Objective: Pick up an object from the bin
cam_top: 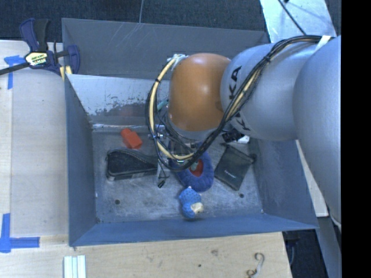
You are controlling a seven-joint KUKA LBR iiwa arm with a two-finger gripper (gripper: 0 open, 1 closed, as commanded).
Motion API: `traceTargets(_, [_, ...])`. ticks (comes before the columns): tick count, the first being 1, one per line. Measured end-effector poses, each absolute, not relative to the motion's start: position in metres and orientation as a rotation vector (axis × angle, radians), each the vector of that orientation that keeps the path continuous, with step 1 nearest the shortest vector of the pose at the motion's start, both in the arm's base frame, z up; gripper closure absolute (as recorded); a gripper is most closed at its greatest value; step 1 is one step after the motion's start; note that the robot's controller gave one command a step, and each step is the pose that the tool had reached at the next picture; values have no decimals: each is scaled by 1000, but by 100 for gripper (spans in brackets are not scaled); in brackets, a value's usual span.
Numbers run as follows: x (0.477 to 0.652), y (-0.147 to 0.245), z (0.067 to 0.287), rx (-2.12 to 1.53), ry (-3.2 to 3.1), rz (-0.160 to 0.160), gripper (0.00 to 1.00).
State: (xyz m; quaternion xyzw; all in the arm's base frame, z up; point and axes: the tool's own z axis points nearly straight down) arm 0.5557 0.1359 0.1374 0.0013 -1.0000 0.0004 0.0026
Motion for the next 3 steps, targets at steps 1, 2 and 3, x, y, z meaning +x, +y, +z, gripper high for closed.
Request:
traceTargets(1, [576, 133, 67, -167, -3135, 1, 0])
traceTargets(2, [577, 134, 70, -166, -3137, -1, 100])
traceTargets(3, [581, 116, 265, -92, -3143, 2, 100])
